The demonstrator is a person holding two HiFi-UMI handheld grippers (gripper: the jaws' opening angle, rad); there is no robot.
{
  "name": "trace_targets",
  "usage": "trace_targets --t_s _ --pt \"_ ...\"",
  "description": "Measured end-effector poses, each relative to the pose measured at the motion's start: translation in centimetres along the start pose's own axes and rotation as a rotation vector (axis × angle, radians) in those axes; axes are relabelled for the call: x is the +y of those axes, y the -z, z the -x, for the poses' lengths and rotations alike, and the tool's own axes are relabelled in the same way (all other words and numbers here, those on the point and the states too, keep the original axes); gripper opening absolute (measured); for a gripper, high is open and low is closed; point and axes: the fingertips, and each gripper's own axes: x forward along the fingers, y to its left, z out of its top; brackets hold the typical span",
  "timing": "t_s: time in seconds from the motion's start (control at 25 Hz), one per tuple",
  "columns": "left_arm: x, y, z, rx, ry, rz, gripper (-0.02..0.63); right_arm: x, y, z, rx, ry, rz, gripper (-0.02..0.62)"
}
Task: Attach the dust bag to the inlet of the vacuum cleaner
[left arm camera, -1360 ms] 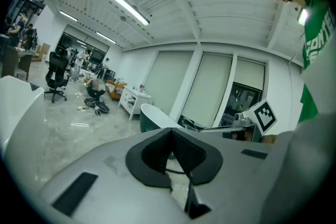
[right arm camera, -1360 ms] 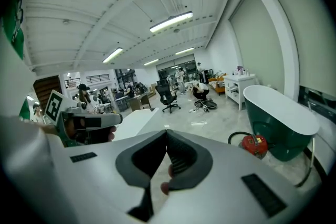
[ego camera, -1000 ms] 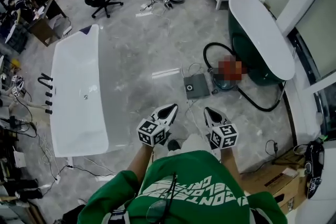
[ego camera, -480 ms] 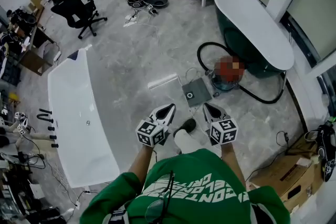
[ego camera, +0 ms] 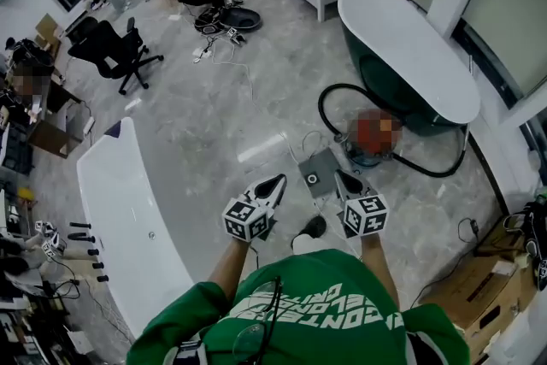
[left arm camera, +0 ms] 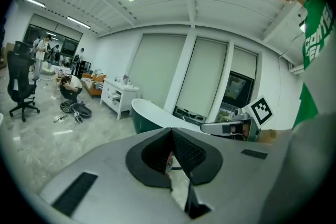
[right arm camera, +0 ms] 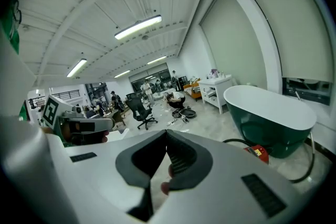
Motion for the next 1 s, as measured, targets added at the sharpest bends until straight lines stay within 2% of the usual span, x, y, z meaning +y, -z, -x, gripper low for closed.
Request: trace_targets --t_s 0.32,0.56,1.0 --pt "3.1 -2.5 -2.8 0.02 0.041 -0.043 0.003 -2.6 -2.1 -4.1 -0.01 0.043 -0.028 0.009" --pt "4.4 -2.0 -3.9 0.061 0.073 -0.035 0.003 -3.0 -2.6 -3.4 -0.04 0.086 -0.054 0.009" --pt "0.5 -3.7 -9.6 0.085 0.258 -0.131 0.003 -7.7 -1.0 1.0 -0.117 0.262 -0.183 0.009"
